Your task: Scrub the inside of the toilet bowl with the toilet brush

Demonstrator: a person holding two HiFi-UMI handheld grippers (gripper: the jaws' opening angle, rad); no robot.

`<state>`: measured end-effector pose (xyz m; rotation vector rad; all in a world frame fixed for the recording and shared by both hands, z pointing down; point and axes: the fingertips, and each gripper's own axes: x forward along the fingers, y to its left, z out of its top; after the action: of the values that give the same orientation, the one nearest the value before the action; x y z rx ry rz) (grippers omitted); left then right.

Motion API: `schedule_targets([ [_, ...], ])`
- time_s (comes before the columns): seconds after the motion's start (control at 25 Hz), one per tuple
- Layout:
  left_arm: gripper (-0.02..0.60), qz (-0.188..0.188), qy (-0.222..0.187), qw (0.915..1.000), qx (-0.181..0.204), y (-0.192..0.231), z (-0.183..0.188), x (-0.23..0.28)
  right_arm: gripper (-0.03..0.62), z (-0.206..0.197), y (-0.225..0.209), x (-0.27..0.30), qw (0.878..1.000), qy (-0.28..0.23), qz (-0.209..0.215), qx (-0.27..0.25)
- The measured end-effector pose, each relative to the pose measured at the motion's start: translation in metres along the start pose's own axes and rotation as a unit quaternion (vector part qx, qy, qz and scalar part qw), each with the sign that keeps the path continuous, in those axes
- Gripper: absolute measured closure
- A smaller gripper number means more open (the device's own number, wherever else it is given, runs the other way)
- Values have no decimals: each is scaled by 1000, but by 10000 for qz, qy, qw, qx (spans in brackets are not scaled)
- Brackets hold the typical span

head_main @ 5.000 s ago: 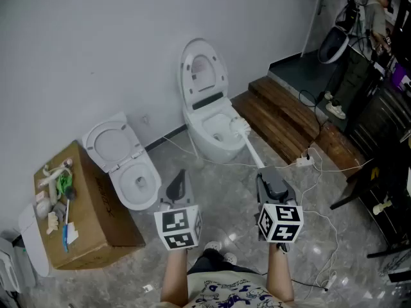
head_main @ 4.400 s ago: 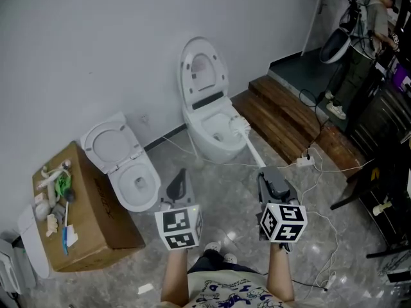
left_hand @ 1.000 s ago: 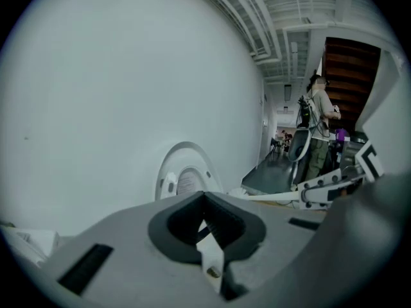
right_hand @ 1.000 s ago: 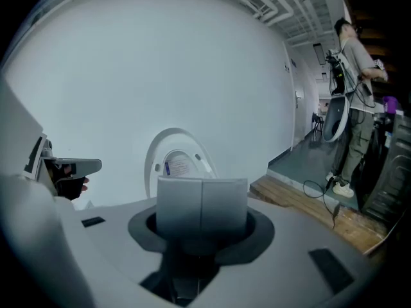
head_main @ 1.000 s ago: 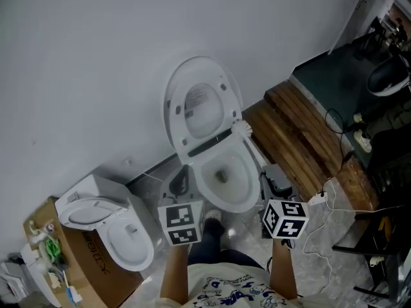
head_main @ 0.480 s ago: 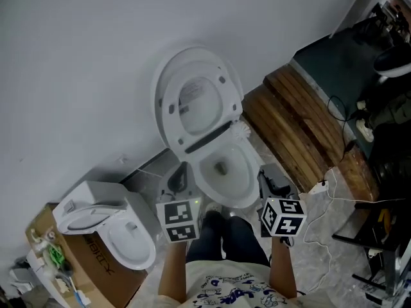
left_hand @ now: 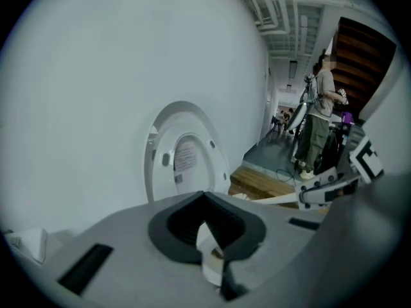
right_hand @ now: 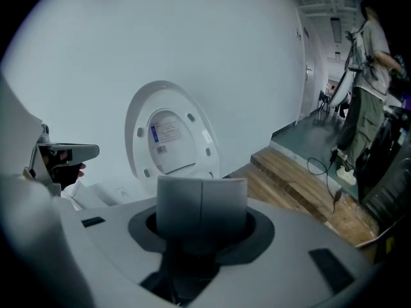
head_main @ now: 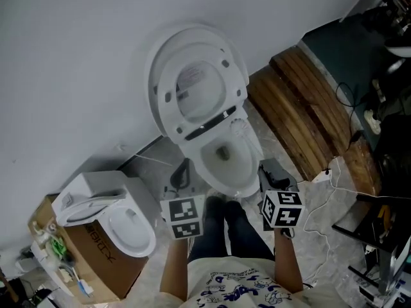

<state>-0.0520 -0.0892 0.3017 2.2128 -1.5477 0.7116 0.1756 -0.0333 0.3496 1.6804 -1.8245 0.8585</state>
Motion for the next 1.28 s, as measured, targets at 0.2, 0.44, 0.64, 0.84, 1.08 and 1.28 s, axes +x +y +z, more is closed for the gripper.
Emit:
schedule_targets([
  [0.2,580,16,256,9996,132,-4,-25,18,430,-19,-1,29,9991,380,100,-136],
  [0.44,580,92,477,9988,-78,2,-54,35,430,-45,0,63,9971,739,140,-127],
  [0.64,580,190,601,9980,-77,9,-75,50,430,-72,2,91,9940,1067,183,-135],
  [0.84,580,177,778,9968,-49,13,-101,65,430,-100,4,122,9908,1340,154,-91],
  [1.08,580,119,957,9953,-15,12,-129,81,430,-121,3,159,9877,1562,113,-31],
  [1.28,580,58,1047,9945,-67,10,-148,97,430,-136,-1,187,9861,1660,53,39],
])
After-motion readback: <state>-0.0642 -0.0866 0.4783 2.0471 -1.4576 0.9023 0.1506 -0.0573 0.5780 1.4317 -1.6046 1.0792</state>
